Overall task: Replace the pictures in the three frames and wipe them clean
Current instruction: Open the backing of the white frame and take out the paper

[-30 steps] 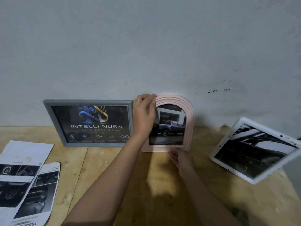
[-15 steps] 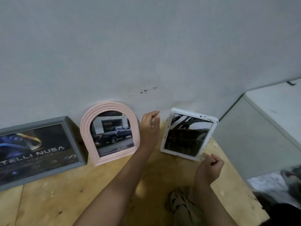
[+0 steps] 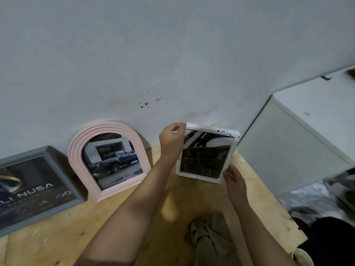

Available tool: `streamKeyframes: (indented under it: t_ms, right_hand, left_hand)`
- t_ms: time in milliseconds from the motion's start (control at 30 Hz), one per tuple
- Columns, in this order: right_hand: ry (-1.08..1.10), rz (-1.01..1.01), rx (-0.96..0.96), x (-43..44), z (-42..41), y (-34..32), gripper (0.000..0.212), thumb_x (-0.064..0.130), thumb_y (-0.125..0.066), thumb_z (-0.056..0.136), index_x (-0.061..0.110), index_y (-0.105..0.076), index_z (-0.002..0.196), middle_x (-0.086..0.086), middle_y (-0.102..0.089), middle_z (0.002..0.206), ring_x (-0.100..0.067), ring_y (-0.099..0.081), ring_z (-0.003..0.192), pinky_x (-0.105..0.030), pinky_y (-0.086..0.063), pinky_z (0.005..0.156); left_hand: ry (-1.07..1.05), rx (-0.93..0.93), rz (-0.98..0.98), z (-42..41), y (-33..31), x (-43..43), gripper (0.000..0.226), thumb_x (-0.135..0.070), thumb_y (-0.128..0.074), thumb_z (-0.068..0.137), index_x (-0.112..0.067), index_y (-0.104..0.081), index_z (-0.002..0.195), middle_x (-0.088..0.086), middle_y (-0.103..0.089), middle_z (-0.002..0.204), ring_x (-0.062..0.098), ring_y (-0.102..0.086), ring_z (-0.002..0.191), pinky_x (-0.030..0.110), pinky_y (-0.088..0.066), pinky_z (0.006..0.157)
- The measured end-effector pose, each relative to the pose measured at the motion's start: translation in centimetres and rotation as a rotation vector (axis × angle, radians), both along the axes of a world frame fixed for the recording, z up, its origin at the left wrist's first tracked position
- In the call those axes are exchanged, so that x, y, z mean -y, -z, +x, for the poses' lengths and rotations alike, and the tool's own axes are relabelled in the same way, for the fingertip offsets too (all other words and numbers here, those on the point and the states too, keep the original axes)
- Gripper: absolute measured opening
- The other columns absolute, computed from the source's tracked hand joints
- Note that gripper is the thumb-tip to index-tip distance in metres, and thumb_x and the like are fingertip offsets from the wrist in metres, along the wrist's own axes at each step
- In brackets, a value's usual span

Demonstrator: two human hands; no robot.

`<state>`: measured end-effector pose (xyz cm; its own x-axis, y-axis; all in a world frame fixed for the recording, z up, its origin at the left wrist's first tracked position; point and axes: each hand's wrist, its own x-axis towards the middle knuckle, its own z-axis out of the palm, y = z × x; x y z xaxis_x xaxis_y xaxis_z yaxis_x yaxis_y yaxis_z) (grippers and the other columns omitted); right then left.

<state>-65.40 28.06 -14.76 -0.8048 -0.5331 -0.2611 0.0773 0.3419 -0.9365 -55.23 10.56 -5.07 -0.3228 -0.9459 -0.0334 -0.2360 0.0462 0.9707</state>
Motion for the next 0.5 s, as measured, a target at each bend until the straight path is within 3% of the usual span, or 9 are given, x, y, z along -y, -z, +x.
streamKeyframes:
  t_ms: [67,233,400,500]
  right_hand:
    - [0.012,0.023,-0.035,-0.3,0.5,0.2,0.017,0.018,-0.053,0.094,0.022,-0.061,0.109,0.003,-0.065,0.102,-0.015,-0.060,0.095,-0.032,-0.046,0.090]
    - [0.021,0.068,-0.119,-1.9,2.8,0.4,0.022,0.011,-0.059,0.090,0.015,-0.064,0.111,0.001,-0.067,0.106,-0.015,-0.061,0.096,-0.034,-0.047,0.094]
    - [0.003,0.043,-0.293,-3.9,6.0,-1.0,0.022,0.005,-0.061,0.088,0.007,-0.064,0.109,-0.001,-0.065,0.102,-0.014,-0.056,0.090,-0.017,-0.042,0.086]
    - [-0.031,-0.009,-0.393,-4.9,7.5,-1.8,0.022,0.005,-0.062,0.087,0.008,-0.064,0.108,0.001,-0.065,0.100,-0.012,-0.059,0.089,-0.011,-0.044,0.079]
  left_hand:
    - [0.000,-0.001,-0.023,0.5,-0.2,-0.4,0.029,-0.032,-0.053,0.093,-0.012,-0.070,0.084,-0.007,-0.064,0.077,0.000,-0.055,0.071,0.008,-0.038,0.061]
    - [0.042,-0.008,-0.038,2.1,-1.1,-1.7,0.023,-0.030,-0.053,0.094,-0.016,-0.068,0.085,-0.001,-0.064,0.082,0.008,-0.055,0.076,0.015,-0.041,0.068]
    - [0.024,-0.012,0.007,5.6,-2.2,-2.7,0.024,-0.031,-0.053,0.094,-0.015,-0.069,0.089,0.001,-0.067,0.083,0.015,-0.057,0.076,0.020,-0.044,0.066]
    - [0.006,-0.080,0.000,9.2,-3.0,-3.7,0.022,-0.032,-0.056,0.092,-0.017,-0.071,0.088,0.005,-0.071,0.086,0.019,-0.064,0.081,0.028,-0.050,0.075]
